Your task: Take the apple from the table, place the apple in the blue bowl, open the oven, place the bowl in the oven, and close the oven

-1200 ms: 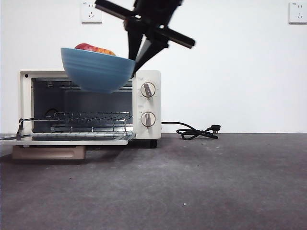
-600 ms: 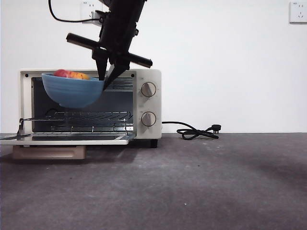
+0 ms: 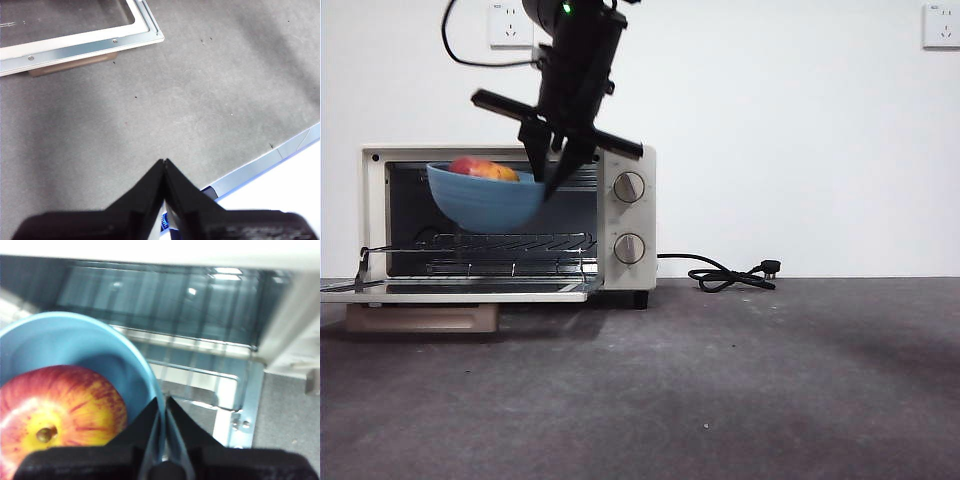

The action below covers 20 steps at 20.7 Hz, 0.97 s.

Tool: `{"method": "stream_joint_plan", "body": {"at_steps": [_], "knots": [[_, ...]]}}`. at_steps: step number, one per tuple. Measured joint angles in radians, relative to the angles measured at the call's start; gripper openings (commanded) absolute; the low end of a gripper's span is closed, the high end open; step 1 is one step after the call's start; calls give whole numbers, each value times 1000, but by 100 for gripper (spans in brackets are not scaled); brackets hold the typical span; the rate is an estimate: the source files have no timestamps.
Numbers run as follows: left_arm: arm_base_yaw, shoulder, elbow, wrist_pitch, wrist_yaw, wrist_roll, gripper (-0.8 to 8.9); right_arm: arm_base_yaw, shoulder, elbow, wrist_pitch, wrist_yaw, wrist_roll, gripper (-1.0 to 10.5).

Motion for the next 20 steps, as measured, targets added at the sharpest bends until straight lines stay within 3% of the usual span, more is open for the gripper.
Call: {"method": "stream_joint_plan", "body": {"at_steps": [9,20], "knots": [[0,0,0,0,0,0,-4,-56,8,0,29,38,132,-11],[0,0,0,24,0,0,-4,-68,31,0,79,42,144,-11]]}}
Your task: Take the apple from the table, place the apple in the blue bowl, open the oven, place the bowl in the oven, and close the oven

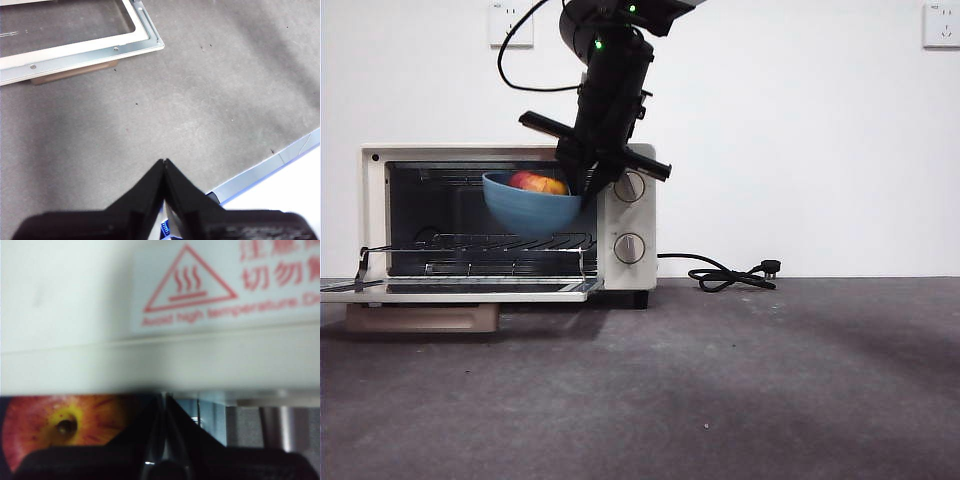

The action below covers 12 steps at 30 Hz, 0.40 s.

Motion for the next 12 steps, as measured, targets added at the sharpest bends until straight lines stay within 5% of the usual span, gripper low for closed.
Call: {"method": "stream_joint_plan", "body": {"at_steps": [12], "knots": [[0,11,0,0,0,0,-4,-3,16,0,-1,-19,0,2]]}}
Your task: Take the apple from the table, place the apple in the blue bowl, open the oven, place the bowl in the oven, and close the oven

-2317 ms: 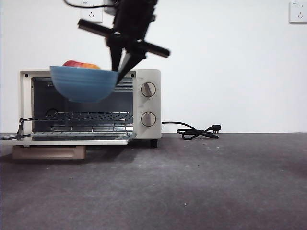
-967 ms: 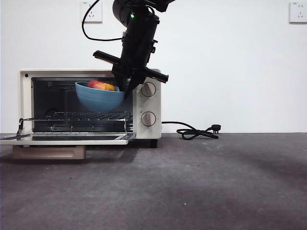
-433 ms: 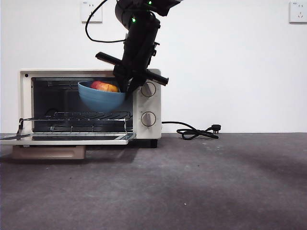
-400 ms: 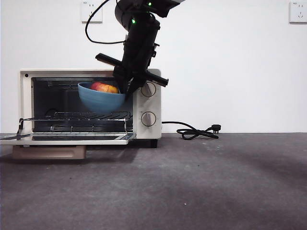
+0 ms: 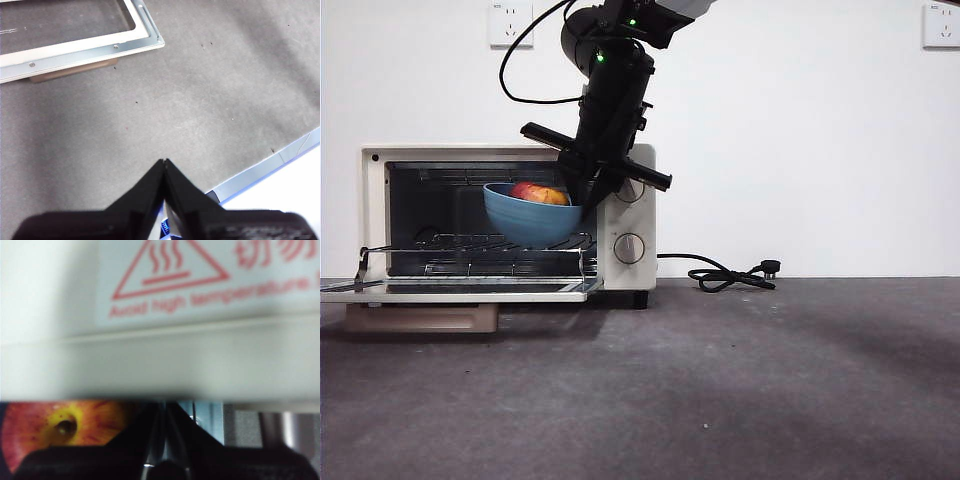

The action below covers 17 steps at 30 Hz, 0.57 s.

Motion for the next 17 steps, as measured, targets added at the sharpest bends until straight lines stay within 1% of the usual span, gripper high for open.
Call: {"method": "stream_joint_plan", "body": {"at_steps": [4,7,8,12,17], "knots": [[0,0,0,0,0,0,-4,0,0,0,1,0,0,17],[0,0,0,0,0,0,-4,0,0,0,7,-1,0,140],[0,0,0,0,0,0,-4,0,0,0,13,-5,0,166],[0,0,0,-10,0,0,-4,3,0,5,20,-4,0,165],[0,0,0,-24,0,0,-4,6,0,5,20,19,0,163]]}}
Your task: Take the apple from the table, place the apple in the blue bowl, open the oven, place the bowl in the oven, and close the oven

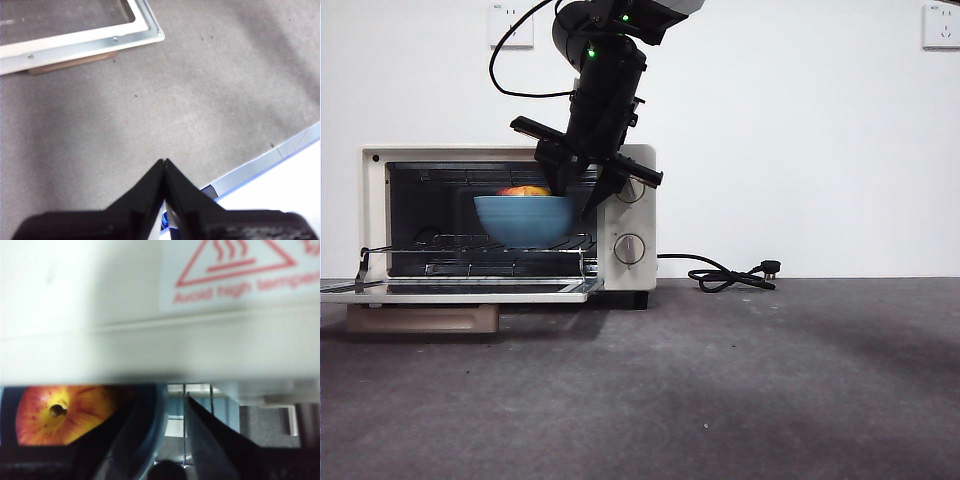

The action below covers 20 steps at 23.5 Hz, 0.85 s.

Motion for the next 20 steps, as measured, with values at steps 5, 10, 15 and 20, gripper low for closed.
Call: {"method": "stream_joint_plan", "body": {"at_steps": [5,10,15,20], "knots": [[0,0,0,0,0,0,-4,1,0,0,0,4,0,163],[0,0,0,0,0,0,-4,5,0,0,-3,27,-4,162],[0,0,0,0,0,0,-4,17,0,0,-13,96,-16,162],[0,0,0,0,0,0,-4,29,0,0,-14,132,-27,162]]}}
